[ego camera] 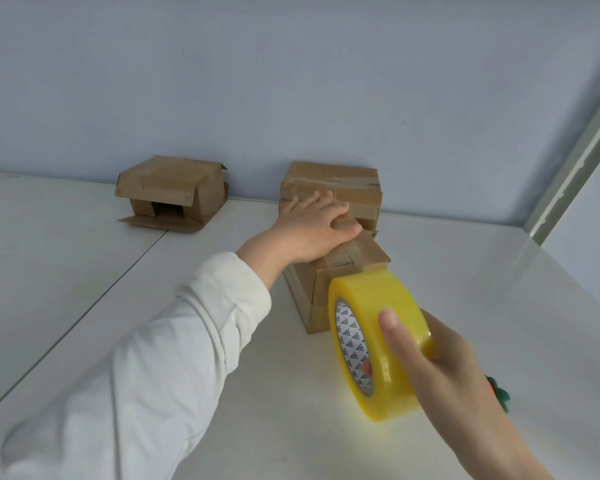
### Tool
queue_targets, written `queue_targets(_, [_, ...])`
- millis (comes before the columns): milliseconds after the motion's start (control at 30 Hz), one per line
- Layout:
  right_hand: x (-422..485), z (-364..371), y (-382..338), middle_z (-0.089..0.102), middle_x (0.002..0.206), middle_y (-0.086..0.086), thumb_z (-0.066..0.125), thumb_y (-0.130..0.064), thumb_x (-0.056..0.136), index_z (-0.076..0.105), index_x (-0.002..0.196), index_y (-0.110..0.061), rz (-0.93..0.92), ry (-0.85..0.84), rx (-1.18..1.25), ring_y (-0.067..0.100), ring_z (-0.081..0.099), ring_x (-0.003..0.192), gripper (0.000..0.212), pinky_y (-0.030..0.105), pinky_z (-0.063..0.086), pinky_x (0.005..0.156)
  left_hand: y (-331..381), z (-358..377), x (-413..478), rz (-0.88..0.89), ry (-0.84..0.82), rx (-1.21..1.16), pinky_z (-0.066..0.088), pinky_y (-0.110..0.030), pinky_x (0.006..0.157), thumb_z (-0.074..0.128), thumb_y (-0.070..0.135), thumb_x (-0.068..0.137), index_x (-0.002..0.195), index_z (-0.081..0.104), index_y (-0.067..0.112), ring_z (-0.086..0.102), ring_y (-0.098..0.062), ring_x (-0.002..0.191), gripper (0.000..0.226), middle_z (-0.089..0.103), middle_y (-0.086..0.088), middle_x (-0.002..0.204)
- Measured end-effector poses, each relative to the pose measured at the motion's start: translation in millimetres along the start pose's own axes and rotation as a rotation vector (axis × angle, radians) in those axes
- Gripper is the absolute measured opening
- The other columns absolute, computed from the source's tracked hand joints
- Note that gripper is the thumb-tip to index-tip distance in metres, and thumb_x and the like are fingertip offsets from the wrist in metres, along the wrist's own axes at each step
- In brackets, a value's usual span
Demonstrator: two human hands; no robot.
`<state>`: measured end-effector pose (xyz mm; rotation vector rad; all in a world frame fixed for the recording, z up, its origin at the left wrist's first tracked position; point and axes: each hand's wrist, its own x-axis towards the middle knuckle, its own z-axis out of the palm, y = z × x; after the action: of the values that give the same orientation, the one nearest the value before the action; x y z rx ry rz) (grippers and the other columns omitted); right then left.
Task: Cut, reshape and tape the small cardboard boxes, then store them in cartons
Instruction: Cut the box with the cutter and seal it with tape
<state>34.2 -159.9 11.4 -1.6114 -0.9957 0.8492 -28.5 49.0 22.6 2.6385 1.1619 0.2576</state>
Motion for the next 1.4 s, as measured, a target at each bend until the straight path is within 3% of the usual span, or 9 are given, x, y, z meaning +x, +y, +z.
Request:
queue_targets(167, [1, 2, 8, 0.071, 0.065, -0.008, 0.046, -0.065, 0.054, 0.063, 0.08, -0.017, 0.052, -0.006, 0.014, 0.001, 0.064, 0.057, 0.057, 0.011, 0.046, 0.051, 1, 0, 4, 0.0, -0.011, -0.009, -0.003, -0.036, 0.116, 0.029, 0.053, 0.095, 0.147, 0.022, 0.028, -0.001, -0.013, 0.145, 0.058, 0.003, 0.004, 0.158])
queue_targets(433, [5, -7, -2, 0.064, 0.049, -0.014, 0.041, -0.065, 0.08, 0.062, 0.085, -0.013, 0.104, -0.027, -0.068, 0.0, 0.056, 0.042, 0.057, 0.017, 0.046, 0.049, 1, -3, 1, -0.001, -0.041, 0.017, -0.003, -0.038, 0.117, 0.034, 0.068, 0.086, 0.147, 0.023, 0.028, 0.0, -0.014, 0.145, 0.074, 0.006, 0.004, 0.158])
queue_targets(533, [2, -13, 2, 0.071, 0.063, -0.008, 0.039, -0.073, 0.063, 0.061, 0.091, -0.02, 0.113, -0.132, -0.011, 0.003, 0.066, 0.059, 0.064, 0.019, 0.053, 0.064, 3, -8, -7, 0.021, -0.079, 0.021, -0.006, -0.041, 0.117, 0.037, 0.075, 0.078, 0.149, 0.017, 0.025, -0.007, -0.017, 0.145, 0.089, -0.001, 0.0, 0.158])
queue_targets(700, [-18, -28, 31, 0.073, 0.097, -0.002, 0.07, -0.077, 0.047, 0.07, 0.096, -0.037, -0.056, -0.327, 0.22, 0.015, 0.069, 0.092, 0.064, 0.028, 0.056, 0.08, 4, -14, -25, 0.052, -0.157, 0.135, -0.009, -0.048, 0.116, 0.03, 0.085, 0.055, 0.15, 0.0, 0.019, -0.019, -0.023, 0.143, 0.119, -0.012, -0.007, 0.157])
queue_targets(833, [-17, -21, 37, 0.074, 0.075, -0.004, 0.065, -0.084, 0.034, 0.074, 0.077, -0.04, -0.121, -0.233, 0.233, 0.006, 0.069, 0.068, 0.062, 0.011, 0.049, 0.059, 13, -4, -33, 0.165, -0.079, 0.113, 0.001, -0.046, 0.117, 0.04, 0.068, 0.081, 0.148, 0.018, 0.018, -0.004, -0.024, 0.145, 0.087, 0.006, -0.006, 0.157])
queue_targets(933, [-6, -12, 34, 0.072, 0.066, 0.005, 0.069, -0.064, 0.065, 0.07, 0.073, -0.008, -0.108, -0.153, 0.238, 0.009, 0.066, 0.058, 0.056, 0.014, 0.05, 0.053, 10, 3, -34, 0.184, -0.07, 0.145, -0.008, -0.042, 0.117, 0.04, 0.065, 0.082, 0.15, 0.008, 0.022, -0.012, -0.022, 0.144, 0.087, -0.004, -0.003, 0.158])
queue_targets(1133, [20, 5, 32, 0.072, 0.092, 0.005, 0.06, -0.048, 0.074, 0.057, 0.111, -0.008, -0.112, -0.349, 0.213, 0.017, 0.068, 0.089, 0.054, 0.027, 0.051, 0.075, -14, -11, -5, 0.197, -0.105, 0.008, -0.008, -0.032, 0.115, 0.049, 0.051, 0.089, 0.149, 0.016, 0.026, -0.008, -0.016, 0.145, 0.073, 0.001, 0.0, 0.158])
queue_targets(1267, [25, 19, 30, 0.074, 0.081, -0.003, 0.046, -0.054, 0.077, 0.063, 0.095, -0.014, -0.139, -0.177, 0.067, 0.009, 0.068, 0.081, 0.048, 0.025, 0.051, 0.076, -24, -12, 6, 0.242, -0.085, -0.025, -0.004, -0.029, 0.116, 0.053, 0.047, 0.089, 0.147, 0.021, 0.026, -0.005, -0.015, 0.145, 0.07, 0.006, 0.001, 0.158])
queue_targets(1400, [5, 24, 18, 0.07, 0.061, -0.002, 0.048, -0.065, 0.078, 0.065, 0.078, -0.013, -0.041, 0.0, 0.122, 0.004, 0.065, 0.057, 0.054, 0.014, 0.046, 0.055, -35, -10, 12, 0.248, -0.067, -0.105, 0.0, -0.027, 0.115, 0.055, 0.047, 0.087, 0.146, 0.025, 0.03, -0.004, -0.009, 0.144, 0.068, 0.009, 0.007, 0.157])
